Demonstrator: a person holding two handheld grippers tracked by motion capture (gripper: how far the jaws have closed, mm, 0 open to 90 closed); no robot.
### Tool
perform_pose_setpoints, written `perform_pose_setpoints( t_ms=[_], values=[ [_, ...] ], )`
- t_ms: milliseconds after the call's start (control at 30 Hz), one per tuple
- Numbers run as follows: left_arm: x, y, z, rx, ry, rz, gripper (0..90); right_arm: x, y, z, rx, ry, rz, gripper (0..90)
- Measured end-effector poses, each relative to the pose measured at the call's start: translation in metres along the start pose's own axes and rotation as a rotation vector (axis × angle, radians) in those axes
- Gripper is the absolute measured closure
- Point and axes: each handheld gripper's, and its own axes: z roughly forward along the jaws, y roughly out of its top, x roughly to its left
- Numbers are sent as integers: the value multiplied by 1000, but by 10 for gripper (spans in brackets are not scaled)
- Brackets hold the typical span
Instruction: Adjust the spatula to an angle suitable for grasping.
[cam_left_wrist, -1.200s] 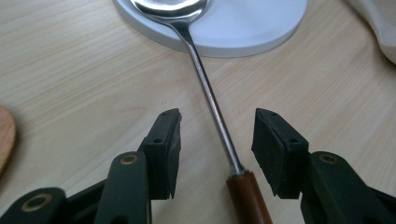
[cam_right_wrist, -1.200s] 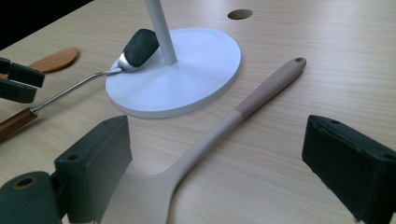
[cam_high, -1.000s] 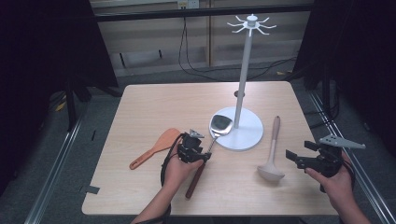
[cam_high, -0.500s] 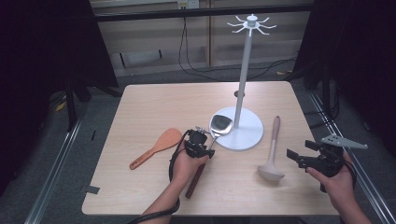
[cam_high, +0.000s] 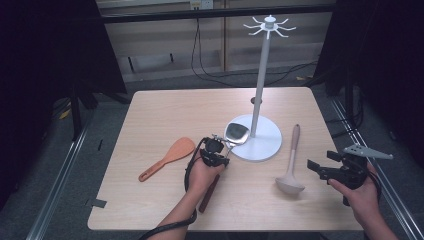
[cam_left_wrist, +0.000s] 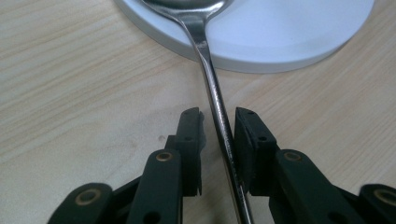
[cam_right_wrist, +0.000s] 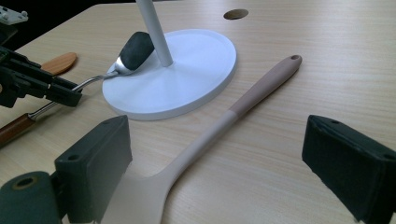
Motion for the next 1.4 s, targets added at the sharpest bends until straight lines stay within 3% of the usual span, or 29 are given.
perform_pose_setpoints(
  t_ms=[267, 367, 600, 767, 800, 967, 1000, 1033, 1067, 1100, 1233, 1300, 1400],
  values=[
    [1, 2, 1, 6, -10, 21, 807, -2, 0, -1, -3, 0, 6, 79],
    [13, -3, -5, -3, -29, 12, 845, -3, 0, -2, -5, 4, 7, 79],
    [18, -9, -22, -16, -40, 12, 847, -2, 0, -1, -6, 3, 9, 79],
    [13, -12, -26, -22, -62, 94, 848, 0, 1, 0, -7, 9, 5, 79],
    [13, -12, -26, -22, -62, 94, 848, 0, 1, 1, -6, 9, 5, 79],
    [0, -6, -24, -27, -105, 176, 848, 1, 1, 2, -2, 14, 4, 80],
    [0, -6, -24, -27, -105, 176, 848, 1, 1, 2, -2, 14, 4, 80],
    [-6, -3, -22, -11, -121, 217, 848, 1, 1, 2, -2, 15, 3, 79],
    [-6, -3, -22, -11, -121, 217, 848, 1, 1, 2, -2, 15, 3, 79],
    [-12, 0, -19, 10, -135, 258, 848, 1, 1, 2, 0, 14, 0, 79],
    [-21, 4, -8, 43, -151, 299, 847, 1, 0, 2, 2, 16, 2, 79],
    [-23, 5, -4, 38, -168, 291, 847, 1, 0, 1, 1, 15, 1, 80],
    [-24, 7, -2, 48, -174, 312, 845, 0, 0, 1, -1, 15, 1, 79]
  ],
)
